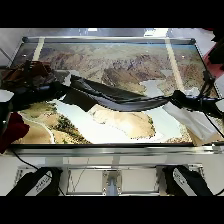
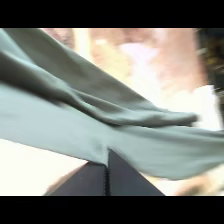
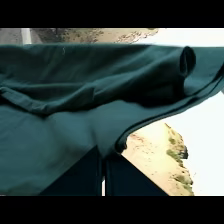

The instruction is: Fold the shirts.

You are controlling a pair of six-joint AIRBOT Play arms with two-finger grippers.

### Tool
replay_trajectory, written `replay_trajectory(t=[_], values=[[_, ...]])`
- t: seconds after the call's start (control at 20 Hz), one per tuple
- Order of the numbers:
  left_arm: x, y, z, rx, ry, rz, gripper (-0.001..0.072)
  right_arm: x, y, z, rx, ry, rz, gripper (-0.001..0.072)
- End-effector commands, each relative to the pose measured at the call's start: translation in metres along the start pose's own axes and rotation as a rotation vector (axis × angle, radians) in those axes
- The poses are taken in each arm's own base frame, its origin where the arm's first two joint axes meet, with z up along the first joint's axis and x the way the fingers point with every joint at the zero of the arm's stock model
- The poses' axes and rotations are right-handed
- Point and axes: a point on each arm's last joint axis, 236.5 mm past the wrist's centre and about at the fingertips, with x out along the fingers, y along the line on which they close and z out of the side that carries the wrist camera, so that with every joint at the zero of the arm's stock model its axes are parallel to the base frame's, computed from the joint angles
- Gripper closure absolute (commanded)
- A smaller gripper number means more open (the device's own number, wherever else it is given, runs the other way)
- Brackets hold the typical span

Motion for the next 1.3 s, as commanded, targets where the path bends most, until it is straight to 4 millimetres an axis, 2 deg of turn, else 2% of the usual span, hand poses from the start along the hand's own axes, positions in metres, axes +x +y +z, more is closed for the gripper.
replay_trajectory(t=[0.0,0.1,0.25,0.4,0.45,0.55,0.7,0.8,0.9,1.0,1.15,1.25], values=[[-0.019,0.026,0.026,0.169,-0.07,0.262,0.0702,-0.035,-0.016,0.017,-0.09,-0.072,-0.139,0.0679],[-0.004,0.023,0.036,0.263,-0.075,0.311,0.0702,-0.02,-0.023,0.006,-0.076,0.001,-0.146,0.0679],[0.051,0.035,0.013,0.337,0.08,0.353,0.0702,0.017,-0.025,-0.035,-0.08,0.216,-0.138,0.0679],[0.096,0.078,-0.022,0.317,0.232,0.44,0.0701,0.064,-0.024,-0.097,-0.117,0.409,-0.133,0.0679],[0.106,0.091,-0.027,0.306,0.251,0.463,0.0701,0.079,-0.033,-0.115,-0.114,0.445,-0.164,0.0678],[0.12,0.113,-0.019,0.319,0.218,0.513,0.0701,0.099,-0.063,-0.131,-0.094,0.454,-0.261,0.0679],[0.12,0.136,0.008,0.356,0.141,0.618,0.0701,0.098,-0.117,-0.125,-0.059,0.424,-0.435,0.0679],[0.122,0.137,0.021,0.388,0.116,0.635,0.0701,0.099,-0.133,-0.109,-0.018,0.362,-0.456,0.0679],[0.128,0.132,0.03,0.392,0.079,0.614,0.07,0.108,-0.132,-0.094,0.011,0.29,-0.428,0.0679],[0.136,0.133,0.029,0.38,0.073,0.601,0.07,0.121,-0.126,-0.084,0.028,0.238,-0.392,0.0678],[0.144,0.135,0.02,0.337,0.09,0.582,0.0699,0.136,-0.119,-0.08,0.073,0.209,-0.345,0.0676],[0.146,0.132,0.024,0.341,0.071,0.568,0.0698,0.137,-0.12,-0.079,0.072,0.201,-0.347,0.0652]])
